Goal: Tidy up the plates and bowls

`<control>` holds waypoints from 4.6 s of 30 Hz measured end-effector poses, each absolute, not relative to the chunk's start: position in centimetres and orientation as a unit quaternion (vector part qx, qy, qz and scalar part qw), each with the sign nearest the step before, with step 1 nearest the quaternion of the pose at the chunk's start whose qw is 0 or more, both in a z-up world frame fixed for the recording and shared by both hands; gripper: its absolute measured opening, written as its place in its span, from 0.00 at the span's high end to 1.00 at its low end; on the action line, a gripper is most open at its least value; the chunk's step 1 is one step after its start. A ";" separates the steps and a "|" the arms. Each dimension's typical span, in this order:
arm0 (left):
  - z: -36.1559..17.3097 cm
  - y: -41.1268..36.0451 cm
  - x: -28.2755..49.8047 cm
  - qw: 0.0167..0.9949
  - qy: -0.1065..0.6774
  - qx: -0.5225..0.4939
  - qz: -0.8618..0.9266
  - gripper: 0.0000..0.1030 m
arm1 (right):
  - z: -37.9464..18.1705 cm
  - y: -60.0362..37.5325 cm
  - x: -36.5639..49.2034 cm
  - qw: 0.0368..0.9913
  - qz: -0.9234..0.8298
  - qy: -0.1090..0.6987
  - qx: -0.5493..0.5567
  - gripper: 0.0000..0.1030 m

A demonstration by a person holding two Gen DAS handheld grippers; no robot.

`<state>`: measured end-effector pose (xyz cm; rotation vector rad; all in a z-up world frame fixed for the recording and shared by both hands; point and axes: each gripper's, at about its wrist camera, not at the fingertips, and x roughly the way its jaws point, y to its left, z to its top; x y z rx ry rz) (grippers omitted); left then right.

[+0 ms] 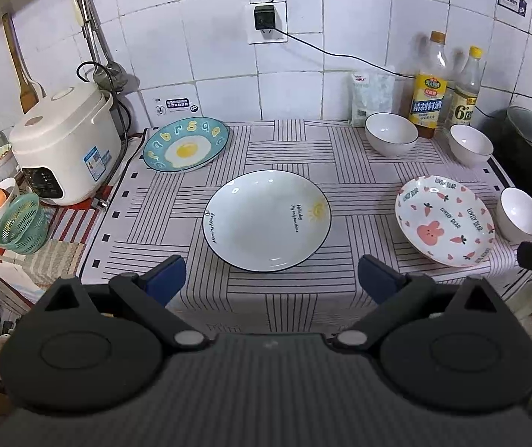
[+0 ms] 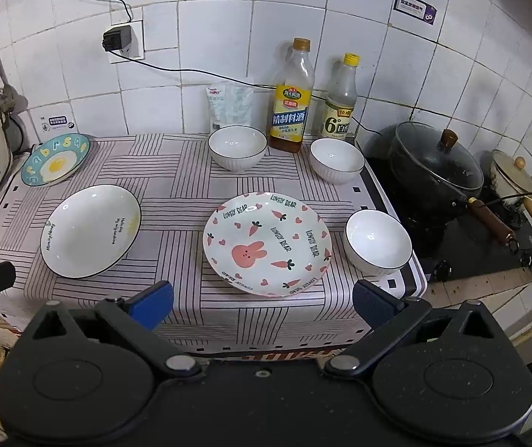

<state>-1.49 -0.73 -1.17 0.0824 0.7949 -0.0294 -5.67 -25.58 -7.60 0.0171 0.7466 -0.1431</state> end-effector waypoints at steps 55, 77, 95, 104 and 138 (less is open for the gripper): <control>-1.1 0.8 -1.5 0.918 0.390 0.000 -0.069 0.06 | -8.0 -26.3 -6.0 0.938 -0.062 0.338 0.035 0.00; -6.0 6.9 8.9 0.909 0.409 0.000 -0.085 0.06 | -10.3 -21.1 1.2 0.956 0.141 0.256 0.034 0.08; -19.5 11.6 18.7 0.870 0.482 -0.044 -0.095 0.40 | -24.3 -16.1 12.7 0.906 0.175 0.344 0.171 0.46; -21.0 11.7 19.9 0.859 0.498 -0.052 -0.106 0.69 | -26.5 -17.1 13.9 0.894 0.164 0.355 0.221 0.82; -16.9 5.8 29.5 0.868 0.464 -0.034 -0.175 0.71 | -20.8 -20.1 21.0 0.928 0.135 0.318 0.142 0.78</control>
